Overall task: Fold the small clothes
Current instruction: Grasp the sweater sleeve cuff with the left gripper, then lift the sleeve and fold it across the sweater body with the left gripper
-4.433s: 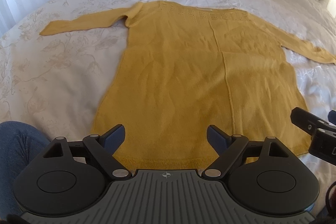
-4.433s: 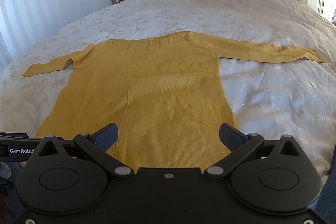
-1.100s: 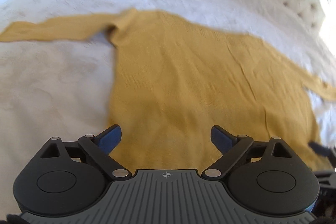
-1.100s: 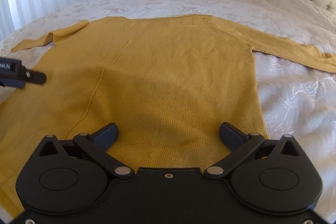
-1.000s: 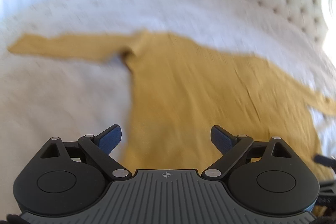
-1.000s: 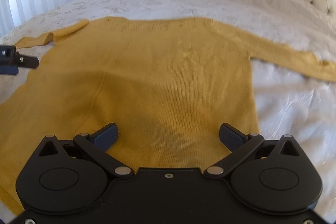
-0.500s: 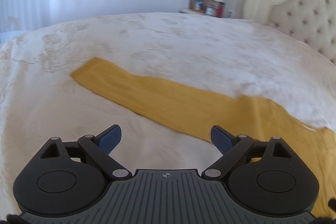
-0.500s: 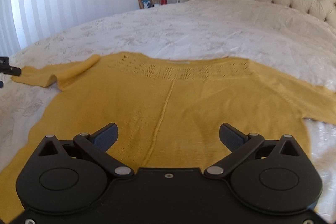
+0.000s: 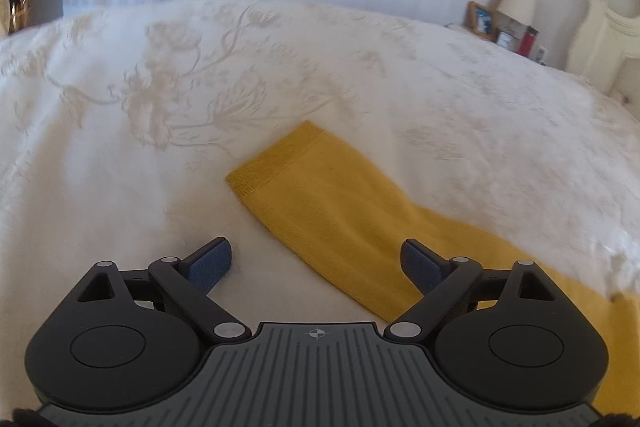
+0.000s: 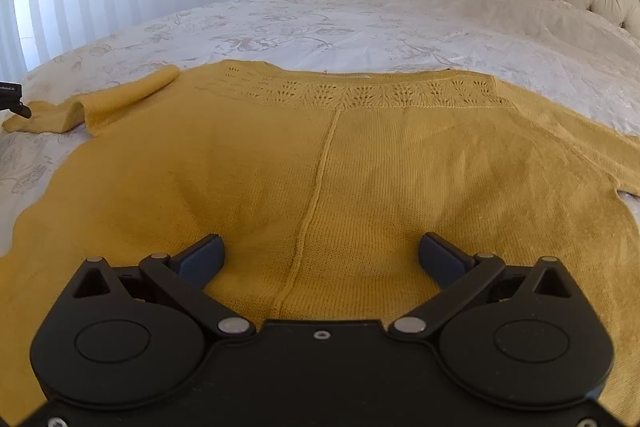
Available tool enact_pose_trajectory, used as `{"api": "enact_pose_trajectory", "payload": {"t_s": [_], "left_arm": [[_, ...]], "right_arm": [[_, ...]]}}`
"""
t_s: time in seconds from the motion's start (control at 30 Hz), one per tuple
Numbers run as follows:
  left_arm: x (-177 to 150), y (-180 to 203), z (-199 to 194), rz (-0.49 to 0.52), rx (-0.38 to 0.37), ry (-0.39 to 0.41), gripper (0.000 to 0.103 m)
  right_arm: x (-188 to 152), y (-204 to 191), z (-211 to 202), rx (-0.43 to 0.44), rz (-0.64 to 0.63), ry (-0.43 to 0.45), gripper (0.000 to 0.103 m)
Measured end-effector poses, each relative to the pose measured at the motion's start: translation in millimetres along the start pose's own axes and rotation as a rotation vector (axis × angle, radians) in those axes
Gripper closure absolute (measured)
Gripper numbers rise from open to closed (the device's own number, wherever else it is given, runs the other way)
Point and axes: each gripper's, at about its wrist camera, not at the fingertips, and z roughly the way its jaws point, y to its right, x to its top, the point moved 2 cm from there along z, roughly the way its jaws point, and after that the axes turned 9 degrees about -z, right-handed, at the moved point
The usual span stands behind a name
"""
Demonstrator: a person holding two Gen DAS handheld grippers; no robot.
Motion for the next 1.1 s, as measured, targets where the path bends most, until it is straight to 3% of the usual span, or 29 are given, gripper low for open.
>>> {"api": "enact_pose_trajectory", "payload": {"t_s": [0.2, 0.27, 0.3, 0.37, 0.57, 0.73, 0.93, 1.1], "left_arm": [[6, -7, 18, -0.034, -0.022, 0.012, 0.012], [9, -8, 15, -0.056, 0.026, 0.049, 0.054], [11, -9, 13, -0.068, 0.053, 0.059, 0.083], [18, -11, 10, -0.108, -0.033, 0.015, 0.097], [29, 29, -43, -0.055, -0.16, 0.068, 0.097], [25, 99, -110, 0.016, -0.345, 0.078, 0.097], [-10, 202, -185, 0.109, -0.585, 0.057, 0.097], [-52, 279, -218, 0.176, -0.714, 0.004, 0.097]], "right_arm": [[0, -1, 1, -0.002, -0.002, 0.0, 0.0], [0, -1, 1, -0.001, -0.001, 0.0, 0.0], [0, -1, 1, -0.002, 0.0, -0.001, 0.0], [0, -2, 1, -0.002, 0.0, 0.0, 0.0], [1, -1, 2, 0.001, 0.004, 0.002, 0.0], [1, -1, 1, 0.009, 0.016, 0.008, 0.0], [2, 9, -2, 0.06, 0.063, 0.02, 0.0], [13, 20, -30, 0.063, 0.052, 0.055, 0.001]]}}
